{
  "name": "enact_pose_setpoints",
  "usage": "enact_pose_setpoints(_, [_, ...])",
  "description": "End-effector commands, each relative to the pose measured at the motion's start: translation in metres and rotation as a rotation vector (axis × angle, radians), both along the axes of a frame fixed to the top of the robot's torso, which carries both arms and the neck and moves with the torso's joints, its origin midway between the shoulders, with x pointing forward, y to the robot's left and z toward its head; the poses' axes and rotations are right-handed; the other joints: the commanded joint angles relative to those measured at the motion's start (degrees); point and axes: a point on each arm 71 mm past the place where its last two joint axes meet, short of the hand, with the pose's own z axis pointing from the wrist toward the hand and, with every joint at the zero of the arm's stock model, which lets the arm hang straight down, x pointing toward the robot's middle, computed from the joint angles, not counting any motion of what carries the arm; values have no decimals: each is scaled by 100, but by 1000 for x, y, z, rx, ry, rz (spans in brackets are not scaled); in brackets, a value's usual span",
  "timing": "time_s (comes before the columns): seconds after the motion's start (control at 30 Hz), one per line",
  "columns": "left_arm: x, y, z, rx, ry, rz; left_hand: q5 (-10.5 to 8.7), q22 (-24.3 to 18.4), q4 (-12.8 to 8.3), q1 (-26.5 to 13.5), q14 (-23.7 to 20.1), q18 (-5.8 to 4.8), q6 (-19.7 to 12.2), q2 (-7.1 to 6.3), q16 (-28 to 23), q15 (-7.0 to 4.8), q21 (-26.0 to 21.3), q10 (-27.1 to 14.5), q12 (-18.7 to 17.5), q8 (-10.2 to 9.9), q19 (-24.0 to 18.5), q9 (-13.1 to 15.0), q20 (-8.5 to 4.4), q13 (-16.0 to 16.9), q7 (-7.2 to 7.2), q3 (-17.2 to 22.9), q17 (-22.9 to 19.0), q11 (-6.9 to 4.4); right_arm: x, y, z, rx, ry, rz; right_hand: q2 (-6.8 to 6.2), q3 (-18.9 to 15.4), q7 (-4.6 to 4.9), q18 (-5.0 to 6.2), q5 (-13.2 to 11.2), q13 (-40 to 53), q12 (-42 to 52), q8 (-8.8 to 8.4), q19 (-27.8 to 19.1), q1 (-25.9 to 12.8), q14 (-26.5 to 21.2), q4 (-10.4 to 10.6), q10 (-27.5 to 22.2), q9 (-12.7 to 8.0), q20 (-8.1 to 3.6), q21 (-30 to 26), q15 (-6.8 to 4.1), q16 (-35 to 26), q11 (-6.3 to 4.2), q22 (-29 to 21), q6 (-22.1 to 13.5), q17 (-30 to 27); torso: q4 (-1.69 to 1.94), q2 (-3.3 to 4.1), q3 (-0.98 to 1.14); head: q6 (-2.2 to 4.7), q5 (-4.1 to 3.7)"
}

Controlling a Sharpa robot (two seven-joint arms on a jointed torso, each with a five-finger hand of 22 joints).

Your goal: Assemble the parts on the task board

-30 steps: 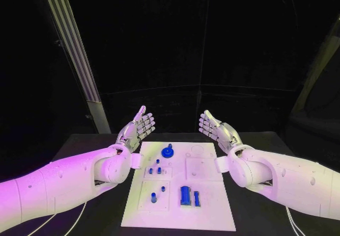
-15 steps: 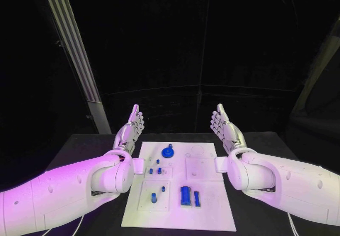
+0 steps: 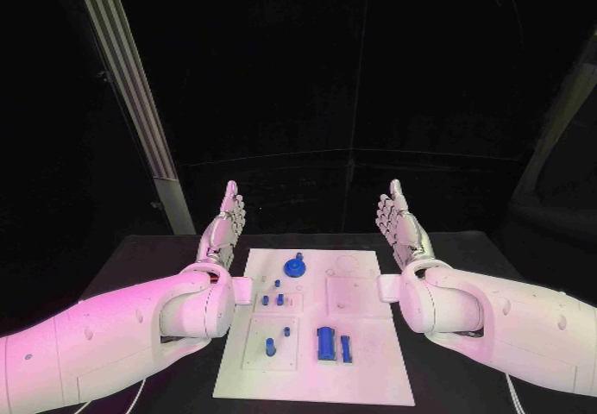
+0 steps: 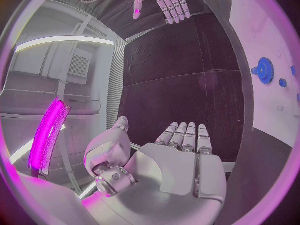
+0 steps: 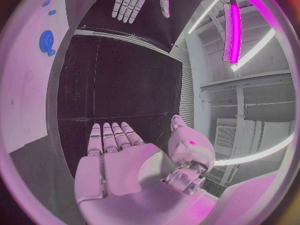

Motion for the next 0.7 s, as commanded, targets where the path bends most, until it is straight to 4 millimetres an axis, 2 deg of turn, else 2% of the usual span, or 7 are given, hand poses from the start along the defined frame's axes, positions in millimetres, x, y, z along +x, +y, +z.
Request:
enact_pose_setpoints(0.03, [0,0,3,16,-22,4,-22,-9,-7,-286,-181,-37,-191,16,-39,0,-27,-188,-21,-26,-355,-9,-7,-9,-8,-41,-5,0,0,0,3,-2,-18,-8,-6,37,-6,-38,-37,-10,-21,-23,-198,-316,-252,-1,-255,-7,-2,-38,7,-27,-2,-19,-207,-7,0,0,0,0,-1])
enact_pose_setpoints(0.07, [0,0,3,16,-22,4,-22,-9,-7,-303,-593,-37,-611,16,-39,0,-27,-603,-21,-26,-355,-9,-7,-9,-8,-41,-5,0,0,0,3,-2,-18,-8,-6,37,-6,-38,-37,-10,-21,-23,-222,-344,-268,-1,-261,-7,-2,-38,7,-27,-2,-19,-219,-7,0,0,0,0,-1])
enact_pose_setpoints(0.1, [0,0,3,16,-22,4,-22,-9,-7,-321,-593,-37,-611,16,-39,0,-27,-603,-21,-26,-355,-9,-7,-9,-8,-41,-5,0,0,0,3,-2,-18,-8,-6,37,-6,-38,-37,-10,-21,-23,-643,-461,-748,-1,-740,-7,-2,-38,7,-27,-2,-19,-647,-7,0,0,0,0,-1])
enact_pose_setpoints(0.17, [0,0,3,16,-22,4,-22,-9,-7,-360,-593,-37,-611,16,-39,0,-27,-603,-21,-26,-355,-9,-7,-9,-8,-41,-5,0,0,0,3,-2,-18,-8,-6,37,-6,-38,-37,-10,-21,-23,-643,-999,-748,-1,-740,-7,-2,-38,7,-27,-2,-19,-647,-7,0,0,0,0,-1])
enact_pose_setpoints(0.27, [0,0,3,16,-22,4,-22,-9,-7,-420,-593,-37,-611,16,-39,0,-27,-603,-21,-26,-355,-9,-7,-9,-8,-41,-5,0,0,0,3,-2,-18,-8,-6,37,-6,-38,-37,-10,-21,-23,-643,-999,-748,-1,-740,-7,-2,-38,7,-27,-2,-19,-647,-7,0,0,0,0,-1])
enact_pose_setpoints(0.3, [0,0,3,16,-22,4,-22,-9,-7,-873,-593,-37,-611,16,-39,0,-27,-603,-21,-26,-355,-9,-7,-9,-8,-41,-5,0,0,0,3,-2,-18,-8,-6,37,-6,-38,-37,-10,-21,-23,-643,-999,-748,-1,-740,-7,-2,-38,7,-27,-2,-19,-647,-7,0,0,0,0,-1])
enact_pose_setpoints(0.7, [0,0,3,16,-22,4,-22,-9,-7,-873,-593,-37,-611,16,-39,0,-27,-603,-21,-26,-355,-9,-7,-9,-8,-41,-5,0,0,0,3,-2,-18,-8,-6,37,-6,-38,-37,-10,-21,-23,-643,-999,-748,-1,-740,-7,-2,-38,7,-27,-2,-19,-647,-7,0,0,0,0,-1])
